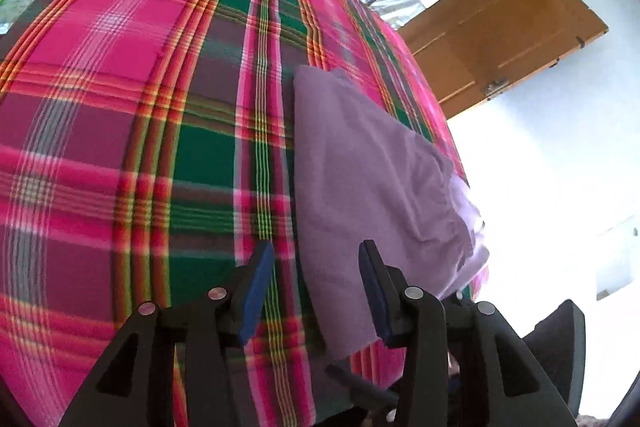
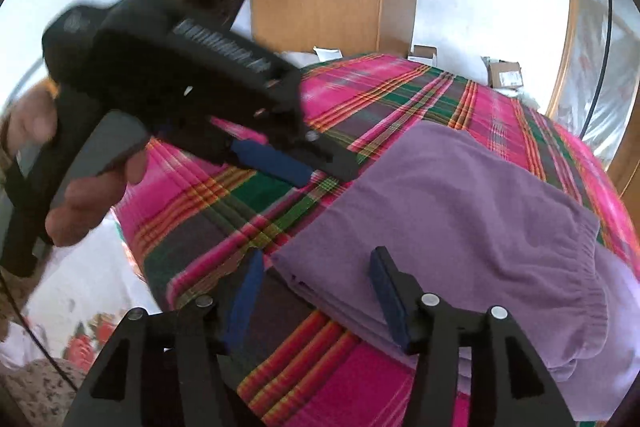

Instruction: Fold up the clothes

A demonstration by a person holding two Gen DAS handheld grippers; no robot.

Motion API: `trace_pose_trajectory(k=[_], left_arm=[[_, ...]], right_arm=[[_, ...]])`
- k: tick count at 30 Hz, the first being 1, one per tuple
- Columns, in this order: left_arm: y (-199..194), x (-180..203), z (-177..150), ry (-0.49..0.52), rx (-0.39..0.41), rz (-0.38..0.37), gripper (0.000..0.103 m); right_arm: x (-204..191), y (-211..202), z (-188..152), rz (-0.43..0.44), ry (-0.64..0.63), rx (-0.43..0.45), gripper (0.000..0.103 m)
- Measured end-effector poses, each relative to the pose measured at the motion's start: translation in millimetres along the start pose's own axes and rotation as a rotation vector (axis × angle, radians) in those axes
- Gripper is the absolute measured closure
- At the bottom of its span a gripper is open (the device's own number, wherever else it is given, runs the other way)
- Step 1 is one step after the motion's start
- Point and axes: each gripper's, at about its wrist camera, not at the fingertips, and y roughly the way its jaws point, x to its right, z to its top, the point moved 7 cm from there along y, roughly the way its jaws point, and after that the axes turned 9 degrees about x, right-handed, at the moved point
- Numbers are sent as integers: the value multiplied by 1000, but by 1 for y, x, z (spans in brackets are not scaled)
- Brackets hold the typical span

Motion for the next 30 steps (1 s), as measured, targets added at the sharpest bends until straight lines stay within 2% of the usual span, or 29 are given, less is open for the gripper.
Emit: trace_pose_trajectory(k=[3, 6, 7, 9, 12, 13, 14, 25, 30], left_arm=[[10, 1, 3, -36, -27, -36, 57], [16, 1, 7, -73, -29, -53, 39], [17, 1, 8, -81, -25, -66, 36], [22, 1, 9, -107, -39, -90, 35], [25, 0, 12, -140, -42, -106, 34], [26, 0, 13, -142, -43, -106, 34], [28, 1, 14, -141, -47, -105, 34], [54, 12, 24, -196, -97, -178, 33], [63, 16, 28, -228, -114, -192, 34]], right_arm=[[0, 7, -3, -78, -45, -20, 47], [0, 8, -3, -96, -52, -18, 47], [0, 9, -4, -96, -48, -18, 47], [2, 8, -3, -100, -38, -15, 54], [6, 6, -2, -107, -22, -9, 72], [7, 4, -1, -110, -14, -3, 86], [8, 1, 0, -112, -4, 8, 90], [24, -28, 19, -90, 102, 115, 93], [27, -32, 20, -79, 116, 128, 93]])
